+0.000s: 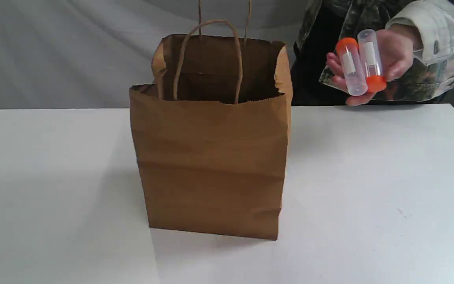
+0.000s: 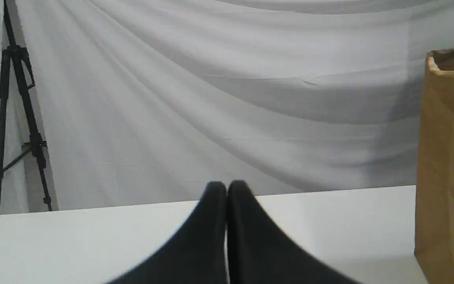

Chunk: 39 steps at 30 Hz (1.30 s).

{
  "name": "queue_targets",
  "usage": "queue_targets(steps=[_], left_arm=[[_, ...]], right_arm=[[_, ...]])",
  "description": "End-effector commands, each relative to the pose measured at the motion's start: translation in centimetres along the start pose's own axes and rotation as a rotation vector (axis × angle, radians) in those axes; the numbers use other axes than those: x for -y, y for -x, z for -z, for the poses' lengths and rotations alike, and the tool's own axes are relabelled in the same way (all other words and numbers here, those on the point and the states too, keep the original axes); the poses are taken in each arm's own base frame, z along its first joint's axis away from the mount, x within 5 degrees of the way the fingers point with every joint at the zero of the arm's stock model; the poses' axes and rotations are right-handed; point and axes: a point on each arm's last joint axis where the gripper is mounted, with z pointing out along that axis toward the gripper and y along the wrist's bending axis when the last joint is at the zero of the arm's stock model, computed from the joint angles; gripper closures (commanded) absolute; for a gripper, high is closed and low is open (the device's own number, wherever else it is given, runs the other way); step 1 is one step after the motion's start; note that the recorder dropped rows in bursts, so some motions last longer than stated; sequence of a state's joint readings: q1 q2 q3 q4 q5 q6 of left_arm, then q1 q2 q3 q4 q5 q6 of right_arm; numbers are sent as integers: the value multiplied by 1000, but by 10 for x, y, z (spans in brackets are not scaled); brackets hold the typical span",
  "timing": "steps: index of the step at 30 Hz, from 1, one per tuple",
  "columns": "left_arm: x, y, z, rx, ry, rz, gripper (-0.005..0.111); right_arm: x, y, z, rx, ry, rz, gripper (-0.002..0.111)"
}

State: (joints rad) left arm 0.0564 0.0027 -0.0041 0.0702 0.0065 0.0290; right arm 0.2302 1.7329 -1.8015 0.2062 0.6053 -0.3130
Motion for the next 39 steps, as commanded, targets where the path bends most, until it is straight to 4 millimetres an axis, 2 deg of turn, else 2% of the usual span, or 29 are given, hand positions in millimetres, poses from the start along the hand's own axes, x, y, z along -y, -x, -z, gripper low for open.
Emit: queue_targets(steps=[1,5,12,14,17,23,33,34,36,39], left_arm=[[0,-1,0,5,2,2,107],[0,-1,0,5,2,13,107],[0,-1,0,5,2,19,107],[0,-1,0,5,2,25,107],[0,-1,0,5,2,33,107],[0,-1,0,5,2,33,107],[0,-1,0,5,2,33,107],[0,-1,0,5,2,33,107],[0,-1,0,5,2,33,107],[0,-1,0,5,2,33,107]], right_arm=[[-11,0,-19,-98,165,-36,108],[-12,-2,-36,-167,199,-44,99],[-13,-26,-67,-300,233,-74,53],[-14,-33,-73,-339,244,-81,44],[-16,-42,-79,-395,269,-115,39],[-18,-61,-96,-479,287,-147,38],[-19,-77,-125,-448,288,-204,40],[-19,-78,-127,-447,290,-209,43],[-19,-81,-129,-456,296,-213,56],[-21,-82,-128,-473,308,-217,85]])
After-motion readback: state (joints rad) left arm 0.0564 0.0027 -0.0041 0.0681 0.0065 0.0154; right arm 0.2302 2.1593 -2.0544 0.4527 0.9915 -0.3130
